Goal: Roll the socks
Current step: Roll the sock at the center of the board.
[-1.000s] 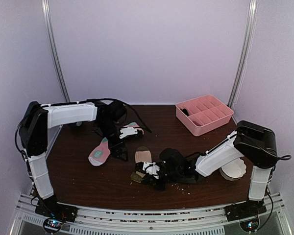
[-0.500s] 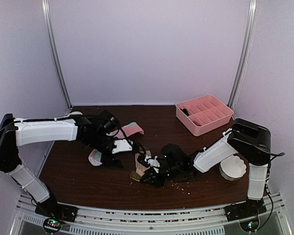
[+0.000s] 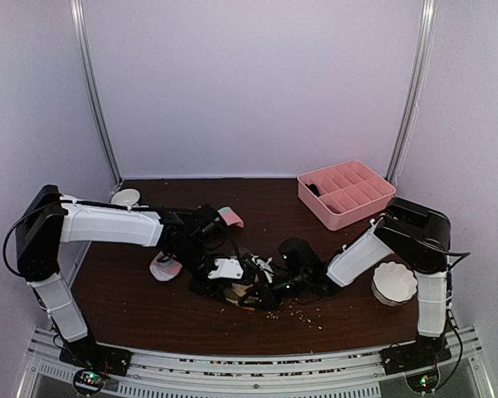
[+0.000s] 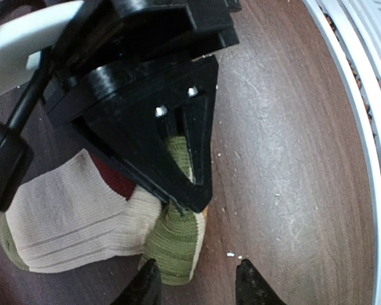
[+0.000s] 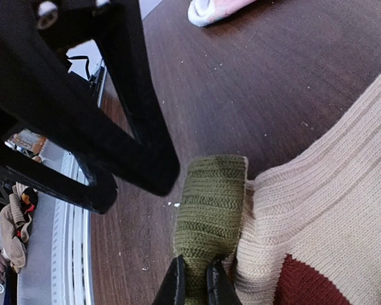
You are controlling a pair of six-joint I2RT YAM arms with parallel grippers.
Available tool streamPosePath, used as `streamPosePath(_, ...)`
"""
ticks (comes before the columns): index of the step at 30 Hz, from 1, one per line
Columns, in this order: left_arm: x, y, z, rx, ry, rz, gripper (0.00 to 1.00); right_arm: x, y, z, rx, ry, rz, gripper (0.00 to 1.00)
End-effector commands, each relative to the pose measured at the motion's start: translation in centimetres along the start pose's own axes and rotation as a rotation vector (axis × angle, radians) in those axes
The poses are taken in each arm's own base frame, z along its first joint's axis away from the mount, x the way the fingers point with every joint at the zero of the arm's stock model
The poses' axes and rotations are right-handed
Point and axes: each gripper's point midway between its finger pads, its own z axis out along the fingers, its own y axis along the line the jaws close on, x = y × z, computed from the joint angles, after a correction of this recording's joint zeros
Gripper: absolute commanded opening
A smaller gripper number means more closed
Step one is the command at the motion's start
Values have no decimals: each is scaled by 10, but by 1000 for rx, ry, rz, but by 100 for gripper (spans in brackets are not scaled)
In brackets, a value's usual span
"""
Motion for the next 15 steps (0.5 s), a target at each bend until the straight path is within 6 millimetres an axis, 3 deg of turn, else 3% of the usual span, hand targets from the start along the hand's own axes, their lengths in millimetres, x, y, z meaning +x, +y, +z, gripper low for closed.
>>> streamPosePath(1,-13,7,12,9,-19,46,40,110,-57,-14,222,270,290,0)
streamPosePath(11,-1,14,35,21,55,35,37,110,-57,-15,216,261,293,0)
streamPosePath(15,2,12,41,29,75,33,30,104,-54,-13,201,247,288,0)
